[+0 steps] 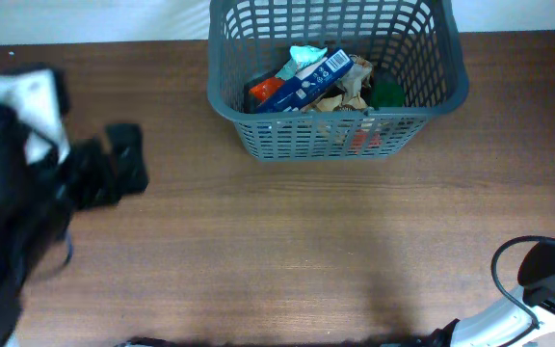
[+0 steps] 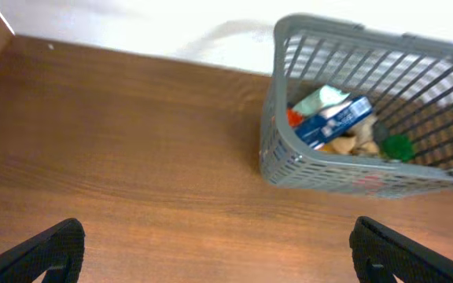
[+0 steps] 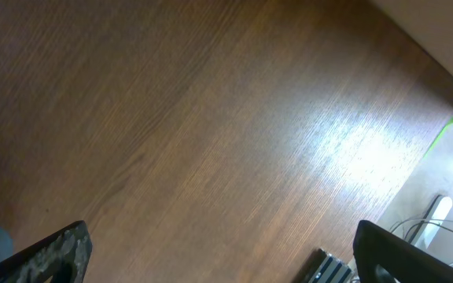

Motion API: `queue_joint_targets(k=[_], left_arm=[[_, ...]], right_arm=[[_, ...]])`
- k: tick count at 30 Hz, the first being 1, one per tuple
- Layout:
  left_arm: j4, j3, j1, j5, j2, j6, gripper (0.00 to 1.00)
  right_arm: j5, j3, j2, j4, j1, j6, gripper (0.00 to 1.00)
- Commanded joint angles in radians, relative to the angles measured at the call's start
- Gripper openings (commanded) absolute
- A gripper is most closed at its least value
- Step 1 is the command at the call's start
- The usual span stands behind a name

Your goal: Pack container

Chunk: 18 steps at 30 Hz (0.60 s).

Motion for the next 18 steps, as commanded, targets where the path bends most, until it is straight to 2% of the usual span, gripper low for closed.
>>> queue_joint_targets(k=[1,10,18], left_arm=[[-0.005,-0.089,0.003,0.010,-0.144,-0.035,0.99],[-0.005,-0.485,0.004,0.018,-0.537,-0.036,0.99],[-0.005,-0.532,0.003,0.015,-0.629,-0.033,0.99]], right_arm=[[0.001,-0.006,0.000,0.003,0.000,0.008,0.99],[0.001,-0.006,0.000,0.003,0.000,0.008,0.99],[0.001,-0.006,0.000,0.003,0.000,0.008,0.99]])
